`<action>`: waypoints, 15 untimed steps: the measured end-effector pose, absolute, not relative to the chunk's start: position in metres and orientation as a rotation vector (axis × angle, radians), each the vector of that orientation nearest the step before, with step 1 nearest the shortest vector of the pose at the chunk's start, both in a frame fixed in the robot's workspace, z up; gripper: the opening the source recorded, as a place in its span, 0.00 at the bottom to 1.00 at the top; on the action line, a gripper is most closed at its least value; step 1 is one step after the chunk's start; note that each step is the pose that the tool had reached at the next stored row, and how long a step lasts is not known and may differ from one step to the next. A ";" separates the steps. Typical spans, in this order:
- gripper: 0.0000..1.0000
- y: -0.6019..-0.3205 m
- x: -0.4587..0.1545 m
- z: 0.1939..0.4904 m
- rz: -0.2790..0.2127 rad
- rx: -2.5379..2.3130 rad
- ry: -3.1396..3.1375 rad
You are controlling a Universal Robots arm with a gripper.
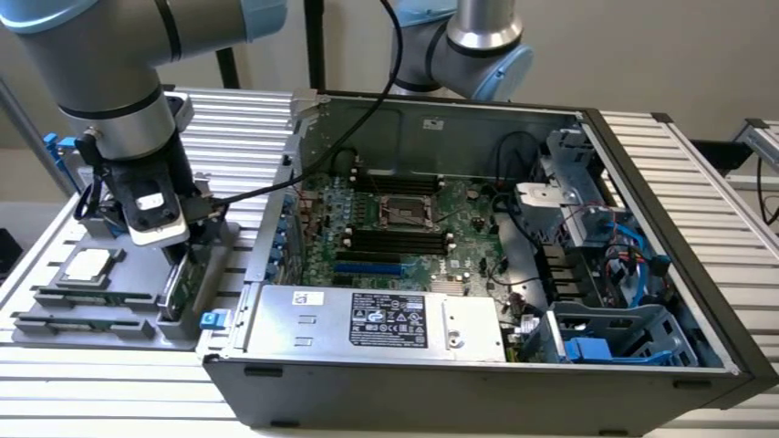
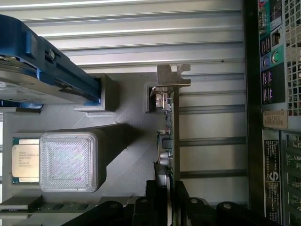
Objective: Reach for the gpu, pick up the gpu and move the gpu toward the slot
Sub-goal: 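Pick up the gpu and move the gpu toward the slot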
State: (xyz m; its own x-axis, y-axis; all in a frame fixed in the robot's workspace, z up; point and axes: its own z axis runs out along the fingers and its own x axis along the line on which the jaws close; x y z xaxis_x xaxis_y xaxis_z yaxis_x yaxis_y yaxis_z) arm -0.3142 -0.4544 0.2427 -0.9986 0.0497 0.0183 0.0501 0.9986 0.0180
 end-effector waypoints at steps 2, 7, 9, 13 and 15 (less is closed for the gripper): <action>0.27 -0.454 -0.314 0.243 -0.028 -0.078 -3.122; 0.26 -0.454 -0.314 0.243 -0.028 -0.078 -3.123; 0.26 -0.454 -0.314 0.243 -0.029 -0.078 -3.123; 0.26 -0.454 -0.314 0.245 -0.028 -0.078 -3.121; 0.26 -0.454 -0.314 0.247 -0.028 -0.078 -3.118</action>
